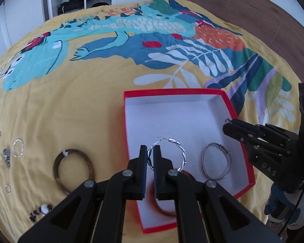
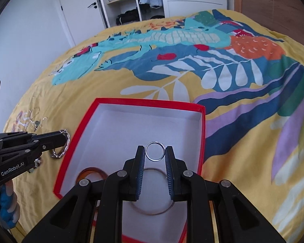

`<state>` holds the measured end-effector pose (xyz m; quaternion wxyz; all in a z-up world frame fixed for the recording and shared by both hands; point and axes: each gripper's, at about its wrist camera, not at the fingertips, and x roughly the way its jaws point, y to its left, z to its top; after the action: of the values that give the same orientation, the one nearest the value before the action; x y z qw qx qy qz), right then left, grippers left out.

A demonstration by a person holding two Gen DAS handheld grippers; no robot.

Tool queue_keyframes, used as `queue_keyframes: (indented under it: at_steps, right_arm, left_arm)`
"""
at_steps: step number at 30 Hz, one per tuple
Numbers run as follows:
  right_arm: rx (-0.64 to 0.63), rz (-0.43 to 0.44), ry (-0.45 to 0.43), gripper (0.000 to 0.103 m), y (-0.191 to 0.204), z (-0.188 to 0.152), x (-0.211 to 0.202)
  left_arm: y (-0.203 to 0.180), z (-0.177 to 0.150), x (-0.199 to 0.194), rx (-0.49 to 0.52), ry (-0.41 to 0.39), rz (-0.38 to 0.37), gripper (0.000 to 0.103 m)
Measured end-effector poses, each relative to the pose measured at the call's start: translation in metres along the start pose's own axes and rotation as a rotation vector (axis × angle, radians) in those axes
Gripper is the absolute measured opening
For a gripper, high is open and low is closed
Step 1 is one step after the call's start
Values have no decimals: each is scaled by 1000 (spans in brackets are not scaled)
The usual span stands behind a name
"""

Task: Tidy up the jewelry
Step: 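Carry the hoop and ring into the red box and open both tools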

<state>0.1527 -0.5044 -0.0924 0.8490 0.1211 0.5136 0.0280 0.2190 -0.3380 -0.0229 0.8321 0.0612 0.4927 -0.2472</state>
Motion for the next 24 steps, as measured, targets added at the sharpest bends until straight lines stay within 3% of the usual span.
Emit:
queue_keyframes:
  at_steps: [13, 24]
  right_arm:
    - [-46, -23, 65, 20, -15, 5, 43]
    - [-167, -61, 115, 20, -1, 1, 51]
  left_arm:
    - [-21, -2, 61, 72, 95, 39, 5]
    - [-11, 0, 62, 28, 96, 27, 7]
